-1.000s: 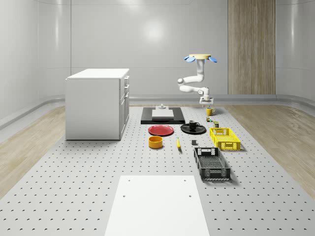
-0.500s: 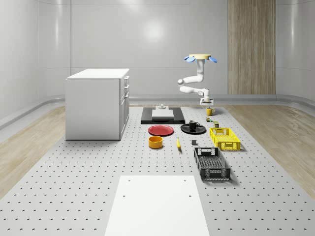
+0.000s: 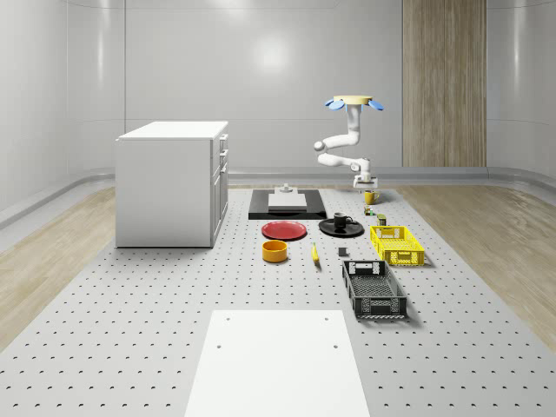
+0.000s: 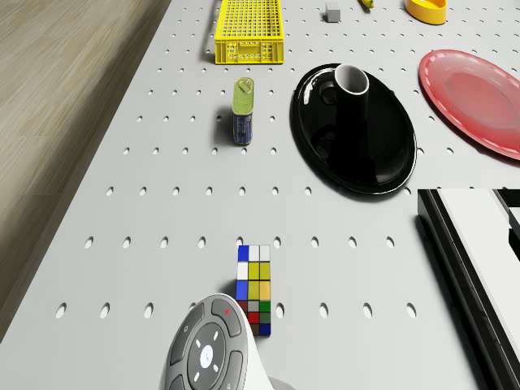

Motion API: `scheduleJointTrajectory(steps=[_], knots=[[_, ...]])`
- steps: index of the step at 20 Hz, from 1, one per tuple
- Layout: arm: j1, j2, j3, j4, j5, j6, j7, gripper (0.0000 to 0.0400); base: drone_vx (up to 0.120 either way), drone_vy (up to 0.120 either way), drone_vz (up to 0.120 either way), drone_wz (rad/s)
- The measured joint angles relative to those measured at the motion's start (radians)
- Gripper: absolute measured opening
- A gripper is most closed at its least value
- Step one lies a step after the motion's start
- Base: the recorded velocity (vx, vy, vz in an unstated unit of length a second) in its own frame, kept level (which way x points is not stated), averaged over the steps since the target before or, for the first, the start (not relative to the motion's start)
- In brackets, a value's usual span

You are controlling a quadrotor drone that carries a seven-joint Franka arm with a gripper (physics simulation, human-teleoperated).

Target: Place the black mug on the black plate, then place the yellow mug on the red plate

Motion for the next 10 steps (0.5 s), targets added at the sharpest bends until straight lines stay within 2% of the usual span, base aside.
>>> scheduleJointTrajectory(steps=[10], knots=[[0.015, 0.011, -0.014, 0.007, -0.016, -0.001, -0.016, 0.04, 0.0, 0.0, 0.0, 0.0]])
